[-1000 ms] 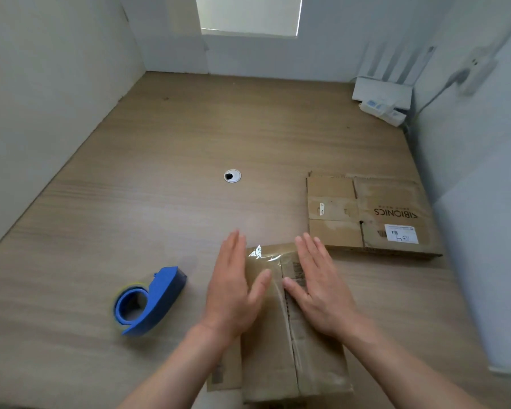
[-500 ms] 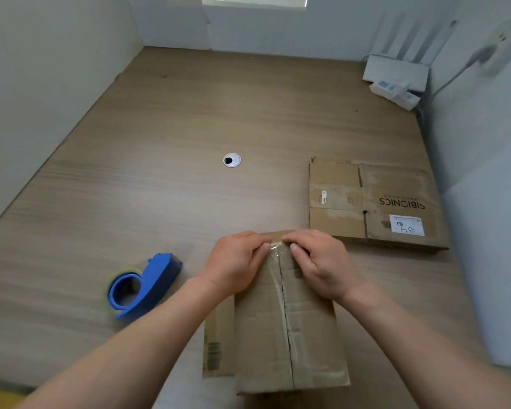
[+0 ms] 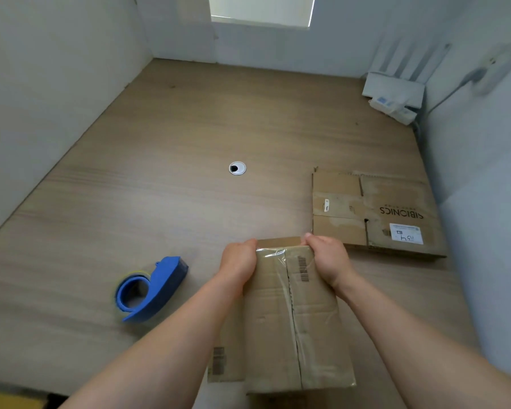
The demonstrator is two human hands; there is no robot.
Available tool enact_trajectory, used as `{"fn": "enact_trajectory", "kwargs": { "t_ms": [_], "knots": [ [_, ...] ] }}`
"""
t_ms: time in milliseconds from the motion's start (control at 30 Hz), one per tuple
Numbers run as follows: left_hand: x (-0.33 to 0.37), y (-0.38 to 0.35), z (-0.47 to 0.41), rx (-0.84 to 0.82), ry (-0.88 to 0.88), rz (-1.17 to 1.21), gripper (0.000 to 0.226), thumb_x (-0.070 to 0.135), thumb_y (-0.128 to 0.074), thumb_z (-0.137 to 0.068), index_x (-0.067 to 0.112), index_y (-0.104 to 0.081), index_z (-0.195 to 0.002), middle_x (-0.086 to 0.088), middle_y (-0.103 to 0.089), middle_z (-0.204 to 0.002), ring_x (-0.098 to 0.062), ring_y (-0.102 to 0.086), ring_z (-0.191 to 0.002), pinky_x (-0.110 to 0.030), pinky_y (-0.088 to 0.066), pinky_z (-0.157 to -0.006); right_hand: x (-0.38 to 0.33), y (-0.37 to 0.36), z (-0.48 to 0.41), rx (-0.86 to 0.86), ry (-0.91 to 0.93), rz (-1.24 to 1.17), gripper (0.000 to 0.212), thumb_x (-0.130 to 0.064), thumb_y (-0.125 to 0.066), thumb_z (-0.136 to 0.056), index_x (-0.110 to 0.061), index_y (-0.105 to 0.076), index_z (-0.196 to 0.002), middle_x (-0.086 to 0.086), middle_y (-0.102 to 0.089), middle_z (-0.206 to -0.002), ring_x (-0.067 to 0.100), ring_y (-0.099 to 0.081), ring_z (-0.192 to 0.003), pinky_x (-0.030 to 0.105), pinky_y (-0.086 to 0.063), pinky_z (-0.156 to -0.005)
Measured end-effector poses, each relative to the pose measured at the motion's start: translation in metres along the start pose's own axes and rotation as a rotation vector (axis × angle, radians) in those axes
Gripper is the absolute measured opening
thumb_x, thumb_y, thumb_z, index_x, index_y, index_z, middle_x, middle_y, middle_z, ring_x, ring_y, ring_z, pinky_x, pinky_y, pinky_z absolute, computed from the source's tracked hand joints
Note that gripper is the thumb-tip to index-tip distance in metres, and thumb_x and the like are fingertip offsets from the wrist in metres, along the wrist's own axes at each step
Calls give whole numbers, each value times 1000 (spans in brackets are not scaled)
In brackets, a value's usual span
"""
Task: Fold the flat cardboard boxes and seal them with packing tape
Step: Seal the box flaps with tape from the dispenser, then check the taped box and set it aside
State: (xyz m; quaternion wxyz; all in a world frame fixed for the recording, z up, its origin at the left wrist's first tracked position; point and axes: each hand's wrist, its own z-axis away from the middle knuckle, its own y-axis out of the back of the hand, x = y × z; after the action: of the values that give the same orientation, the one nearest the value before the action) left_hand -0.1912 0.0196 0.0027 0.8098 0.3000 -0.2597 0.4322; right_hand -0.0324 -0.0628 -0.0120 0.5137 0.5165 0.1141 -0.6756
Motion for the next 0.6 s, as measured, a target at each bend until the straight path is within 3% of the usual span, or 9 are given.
{"fn": "enact_trajectory", "kwargs": {
  "t_ms": [67, 100, 167, 233, 367, 433, 500, 600],
  "knots": [
    [-2, 3, -2, 106, -154, -435, 61, 57, -35, -97, 7, -67, -110, -15, -58, -130, -34, -54, -118, -42, -45, -98, -2, 3, 3, 74, 93, 427, 57, -54, -31, -98, -11, -59, -74, 4, -63, -85, 25, -57, -88, 39, -45, -78],
    [-4, 5, 1, 172, -259, -607, 69, 64, -30, -96, 10, -61, -125, -12, -45, -146, -33, -42, -132, -46, -40, -105, -4, 4, 8, 132, 148, 614, 57, -58, -21, -97, -18, -59, -83, 6, -64, -101, 28, -57, -104, 45, -46, -88],
    [-10, 7, 14, 257, -545, -752, 69, 66, -33, -95, 21, -40, -146, -3, -16, -163, -27, -17, -147, -48, -32, -112, -5, 5, 20, 216, 276, 757, 62, -61, -14, -95, -29, -59, -121, 7, -50, -143, 27, -39, -138, 55, -37, -106],
    [-21, 7, 26, 165, -703, -802, 63, 62, -39, -96, 29, -33, -150, 1, -10, -164, -22, -13, -149, -43, -31, -112, -3, 2, 34, 180, 389, 823, 58, -57, -21, -98, -29, -47, -142, 5, -34, -158, 25, -26, -148, 54, -31, -112],
    [-34, 5, 21, -16, -648, -729, 50, 50, -43, -100, 28, -43, -145, -2, -39, -146, -26, -47, -130, -34, -41, -101, 4, -4, 40, -36, 380, 862, 45, -46, -34, -105, -26, -48, -143, 6, -33, -157, 27, -28, -144, 40, -28, -115],
    [-31, 6, 15, -60, -613, -638, 56, 48, -45, -100, 24, -35, -151, -4, -31, -154, -25, -39, -139, -34, -34, -109, -2, -1, 40, -75, 340, 742, 52, -45, -38, -104, -24, -37, -152, 9, -20, -164, 26, -18, -150, 33, -16, -119],
    [-31, 13, 17, -61, -545, -491, 74, 50, -47, -99, 19, -15, -158, -4, -11, -165, -18, -18, -150, -33, -21, -117, -5, 5, 49, 13, 306, 530, 65, -46, -42, -103, -26, -18, -159, 8, 1, -168, 19, 0, -155, 32, -6, -121],
    [-54, 24, 37, -2, -467, -289, 90, 55, -53, -95, 17, -2, -159, 1, -3, -166, -12, -6, -152, -32, -12, -120, 12, 14, 88, 151, 214, 466, 78, -53, -44, -100, -28, -3, -160, 3, 3, -168, 14, 1, -154, 37, -10, -121]
  ]
}}
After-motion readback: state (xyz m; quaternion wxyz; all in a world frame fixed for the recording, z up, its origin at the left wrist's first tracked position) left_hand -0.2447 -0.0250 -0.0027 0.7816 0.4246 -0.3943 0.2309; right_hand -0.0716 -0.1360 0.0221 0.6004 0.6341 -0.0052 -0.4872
